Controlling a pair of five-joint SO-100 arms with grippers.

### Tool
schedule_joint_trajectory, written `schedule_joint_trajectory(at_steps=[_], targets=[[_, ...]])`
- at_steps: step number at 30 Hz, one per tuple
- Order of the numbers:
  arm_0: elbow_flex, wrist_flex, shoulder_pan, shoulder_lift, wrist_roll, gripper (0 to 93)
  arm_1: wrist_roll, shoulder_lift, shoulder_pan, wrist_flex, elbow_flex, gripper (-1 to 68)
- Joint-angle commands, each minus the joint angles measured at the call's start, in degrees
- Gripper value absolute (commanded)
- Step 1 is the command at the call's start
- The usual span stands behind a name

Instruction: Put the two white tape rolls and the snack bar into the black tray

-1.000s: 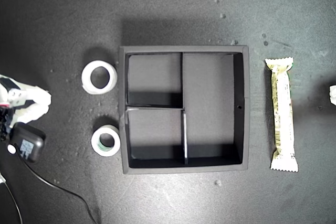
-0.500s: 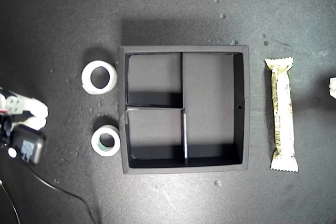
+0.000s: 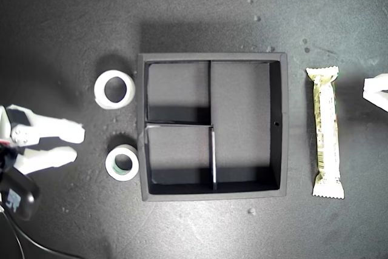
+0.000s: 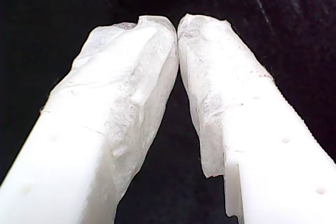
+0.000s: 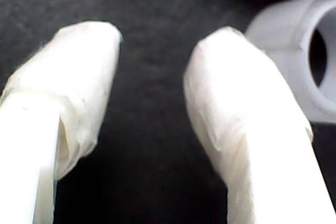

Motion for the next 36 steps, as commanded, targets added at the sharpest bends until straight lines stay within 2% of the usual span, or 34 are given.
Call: schedule_joint_trajectory(at_steps=[1, 5, 9, 14, 17, 25, 36], targets=[[-3.2, 1.2, -4.0, 2.8, 4.9, 13.5, -4.8, -0.2, -1.6, 0.2, -9.8, 4.9], [-6.6, 1.2, -6.9, 0.7, 8.2, 14.6, -9.1, -7.1, -3.7, 0.2, -18.3, 10.2], [-9.9, -3.4, -7.0, -4.6, 9.6, 14.8, -11.3, -29.9, -6.1, -2.1, -30.7, 16.7], [-16.7, -12.5, -8.4, -24.7, 12.5, 15.4, -13.5, -48.5, -8.6, 2.1, -43.3, 17.6], [-23.6, -14.5, -8.6, -38.2, 14.1, 15.6, -13.6, -54.9, -10.8, 4.7, -47.5, 17.1], [-35.8, -15.1, -11.4, -59.4, 17.5, 17.1, -9.1, -58.2, -14.5, 8.1, -48.2, 14.8], [-45.6, -13.5, -11.9, -75.9, 16.4, 17.1, -6.6, -58.2, -15.1, 8.4, -45.4, 14.2]])
